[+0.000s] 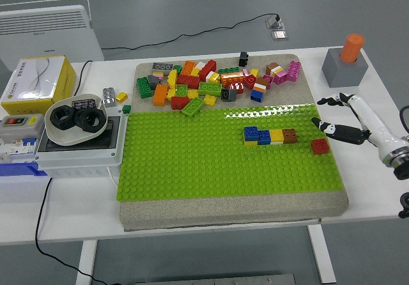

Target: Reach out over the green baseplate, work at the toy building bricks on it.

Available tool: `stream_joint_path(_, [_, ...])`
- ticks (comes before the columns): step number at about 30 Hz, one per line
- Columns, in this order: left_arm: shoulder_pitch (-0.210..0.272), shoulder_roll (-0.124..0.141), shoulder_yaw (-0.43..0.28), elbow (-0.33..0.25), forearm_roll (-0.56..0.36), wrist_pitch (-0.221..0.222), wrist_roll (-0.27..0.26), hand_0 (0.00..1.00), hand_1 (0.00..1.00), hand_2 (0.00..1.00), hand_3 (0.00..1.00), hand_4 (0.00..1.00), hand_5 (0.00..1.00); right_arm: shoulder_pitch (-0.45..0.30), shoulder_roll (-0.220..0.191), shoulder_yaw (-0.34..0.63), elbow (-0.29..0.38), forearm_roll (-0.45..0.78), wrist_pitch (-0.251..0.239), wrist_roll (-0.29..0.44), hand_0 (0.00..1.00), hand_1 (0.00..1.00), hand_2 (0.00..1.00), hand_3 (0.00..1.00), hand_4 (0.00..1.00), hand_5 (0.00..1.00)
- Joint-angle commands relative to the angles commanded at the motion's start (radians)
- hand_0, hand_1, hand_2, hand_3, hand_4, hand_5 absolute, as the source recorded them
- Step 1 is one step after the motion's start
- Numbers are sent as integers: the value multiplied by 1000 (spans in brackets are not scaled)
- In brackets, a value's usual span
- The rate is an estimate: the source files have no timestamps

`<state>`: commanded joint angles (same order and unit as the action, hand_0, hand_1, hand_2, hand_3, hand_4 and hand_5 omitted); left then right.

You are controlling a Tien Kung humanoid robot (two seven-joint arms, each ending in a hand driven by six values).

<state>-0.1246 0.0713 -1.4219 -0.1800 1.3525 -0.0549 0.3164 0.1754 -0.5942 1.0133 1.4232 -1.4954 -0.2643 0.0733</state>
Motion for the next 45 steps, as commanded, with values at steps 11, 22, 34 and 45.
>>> stream_joint_path(11, [6,0,9,0,-25,3,-5,645,437,595,732,968,998,-23,-35,71,23,-242,95,-104,842,706,736,652,787,171])
stream_joint_path(22, [7,-3,0,0,-10,-1,-4,645,437,596,733,968,998,16,-35,-6,10,-339,157,-157,839,687,748,652,790,134])
stream_joint_path(34, [4,0,-1,0,2,-5,-3,646,437,596,734,968,998,56,-21,-54,4,-435,192,-203,856,794,810,661,784,123])
stream_joint_path(45, [0,1,4,0,1,-9,-3,646,437,596,734,968,998,80,-9,-89,-24,-395,202,-214,857,815,815,666,786,134])
